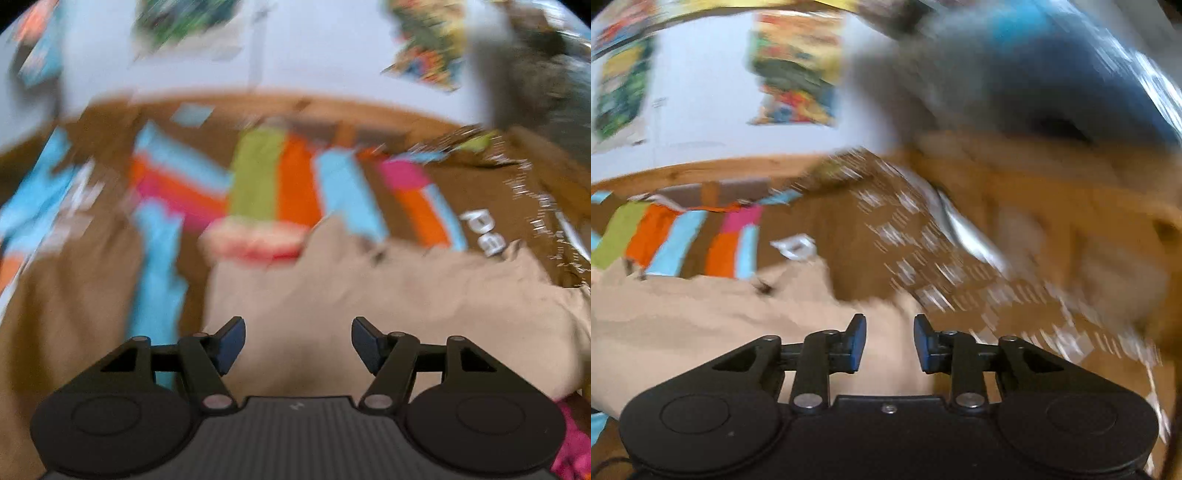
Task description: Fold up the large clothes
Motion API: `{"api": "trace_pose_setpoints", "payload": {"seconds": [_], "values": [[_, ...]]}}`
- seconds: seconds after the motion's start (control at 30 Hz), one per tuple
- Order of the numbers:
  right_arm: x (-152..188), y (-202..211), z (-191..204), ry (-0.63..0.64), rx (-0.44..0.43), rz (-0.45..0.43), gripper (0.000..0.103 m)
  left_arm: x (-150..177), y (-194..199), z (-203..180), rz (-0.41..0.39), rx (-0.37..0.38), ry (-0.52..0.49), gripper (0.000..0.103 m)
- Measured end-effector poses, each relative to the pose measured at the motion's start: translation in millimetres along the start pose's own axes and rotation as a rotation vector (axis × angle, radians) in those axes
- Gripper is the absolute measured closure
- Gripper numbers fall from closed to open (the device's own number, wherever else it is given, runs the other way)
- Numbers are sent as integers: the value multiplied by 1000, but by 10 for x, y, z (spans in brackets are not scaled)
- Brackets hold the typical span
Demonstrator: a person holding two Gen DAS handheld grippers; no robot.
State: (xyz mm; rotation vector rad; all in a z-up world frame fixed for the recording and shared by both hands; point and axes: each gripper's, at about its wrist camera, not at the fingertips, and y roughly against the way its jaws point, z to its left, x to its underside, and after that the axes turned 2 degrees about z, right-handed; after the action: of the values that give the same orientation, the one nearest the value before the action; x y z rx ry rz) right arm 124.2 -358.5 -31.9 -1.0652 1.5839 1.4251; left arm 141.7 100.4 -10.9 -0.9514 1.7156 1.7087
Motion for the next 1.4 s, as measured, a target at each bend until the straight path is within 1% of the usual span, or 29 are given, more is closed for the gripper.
{"api": "trace_pose_setpoints", "payload": {"seconds": [0.07, 0.1, 0.17, 0.23, 0.27, 0.33, 0.37, 0.4, 0.43, 0.47, 0.5, 0.57, 0.67, 0.73, 0.87, 0.97, 1.0, 1.07, 1.13, 1.2, 1.23, 1.3, 1.4], "values": [[-101, -137, 274, 77, -75, -17, 68, -68, -146, -249, -73, 36, -55, 29], [-143, -224, 396, 103, -106, -14, 68, -97, -248, -368, -88, 58, -68, 29], [-238, -445, 667, 136, -190, 5, 67, -120, -527, -580, -62, 112, -77, 30], [-309, -647, 892, 176, -237, 27, 67, -61, -737, -693, -26, 134, -94, 38], [-334, -712, 1022, 207, -242, 29, 67, 1, -832, -715, -13, 128, -112, 39], [-338, -814, 1195, 268, -245, 19, 67, 148, -1047, -699, 42, 84, -139, 41], [-325, -870, 1249, 299, -240, 21, 66, 216, -1112, -676, 51, 88, -142, 41], [-320, -928, 1287, 322, -234, 32, 61, 260, -1155, -660, 54, 98, -146, 41], [-269, -987, 1326, 348, -224, 55, 58, 290, -1173, -672, 52, 97, -161, 41], [-197, -1078, 1347, 364, -213, 89, 57, 298, -1193, -708, 47, 89, -183, 41], [-132, -1161, 1367, 360, -212, 108, 56, 318, -1208, -741, 40, 80, -203, 41], [6, -1240, 1382, 356, -204, 114, 54, 381, -1248, -777, 21, 71, -225, 41], [176, -1269, 1474, 409, -164, 97, 53, 424, -1285, -784, 8, 60, -241, 41], [238, -1293, 1520, 436, -156, 92, 54, 424, -1282, -787, 6, 56, -244, 41], [280, -1344, 1524, 432, -162, 80, 54, 417, -1233, -768, -3, 62, -232, 40], [243, -1280, 1472, 415, -169, 73, 55, 359, -1125, -731, 18, 68, -212, 38], [207, -1229, 1437, 392, -175, 67, 53, 342, -1073, -709, 26, 71, -199, 35], [138, -1012, 1347, 301, -183, 37, 50, 327, -993, -658, 53, 78, -157, 31], [144, -822, 1329, 275, -185, 22, 46, 361, -963, -629, 76, 71, -139, 29], [217, -730, 1369, 310, -207, 45, 43, 416, -975, -652, 75, 54, -163, 27], [260, -744, 1387, 325, -215, 76, 43, 438, -996, -674, 64, 45, -181, 23], [313, -847, 1363, 292, -235, 138, 41, 445, -1027, -694, 51, 43, -183, 18], [292, -945, 1320, 247, -244, 168, 32, 409, -953, -684, 63, 41, -160, 17]]}}
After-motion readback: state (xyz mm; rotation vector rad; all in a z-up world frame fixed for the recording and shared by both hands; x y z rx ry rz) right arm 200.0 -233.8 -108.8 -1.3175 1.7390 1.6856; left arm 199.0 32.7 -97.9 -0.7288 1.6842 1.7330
